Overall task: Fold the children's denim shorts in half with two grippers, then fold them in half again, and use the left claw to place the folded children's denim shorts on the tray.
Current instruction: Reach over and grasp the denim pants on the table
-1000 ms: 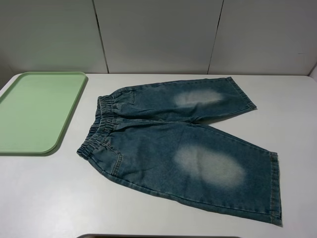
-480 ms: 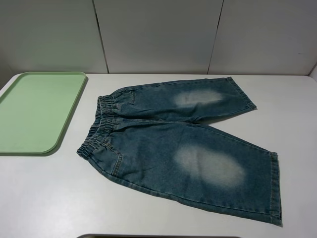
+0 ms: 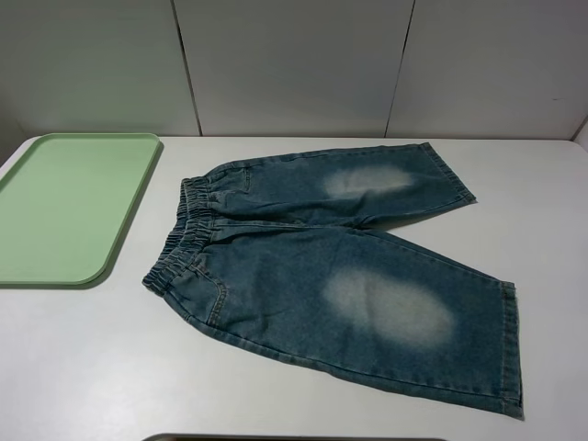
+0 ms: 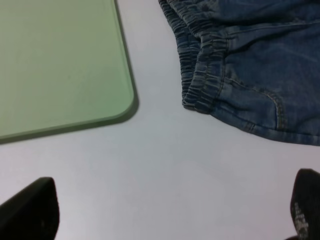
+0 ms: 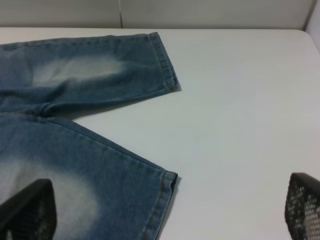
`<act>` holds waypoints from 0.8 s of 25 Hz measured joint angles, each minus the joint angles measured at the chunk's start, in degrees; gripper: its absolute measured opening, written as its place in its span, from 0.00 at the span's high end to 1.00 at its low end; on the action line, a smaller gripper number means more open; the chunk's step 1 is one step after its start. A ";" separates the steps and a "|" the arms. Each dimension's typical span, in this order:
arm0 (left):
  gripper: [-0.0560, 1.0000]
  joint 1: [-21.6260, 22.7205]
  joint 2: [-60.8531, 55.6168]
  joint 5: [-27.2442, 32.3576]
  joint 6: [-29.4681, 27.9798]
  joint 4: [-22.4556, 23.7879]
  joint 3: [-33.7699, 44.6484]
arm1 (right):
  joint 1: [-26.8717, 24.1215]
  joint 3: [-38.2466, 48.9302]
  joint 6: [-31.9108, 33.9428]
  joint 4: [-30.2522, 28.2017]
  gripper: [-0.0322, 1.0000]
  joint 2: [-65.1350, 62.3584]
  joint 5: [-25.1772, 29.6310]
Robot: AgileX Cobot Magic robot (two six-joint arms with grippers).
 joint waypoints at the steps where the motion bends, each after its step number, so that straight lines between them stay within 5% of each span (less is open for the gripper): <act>1: 0.08 0.00 0.00 0.00 0.00 0.00 0.00 | 0.00 0.00 0.00 0.00 0.30 0.00 0.00; 15: 0.08 -3.01 0.00 -0.11 0.00 -0.20 -0.06 | 1.86 0.00 0.00 0.06 0.30 0.00 0.00; 20: 0.09 -4.96 0.00 -2.64 0.00 -0.25 -0.91 | 1.86 0.00 -4.48 0.81 0.30 0.00 -0.11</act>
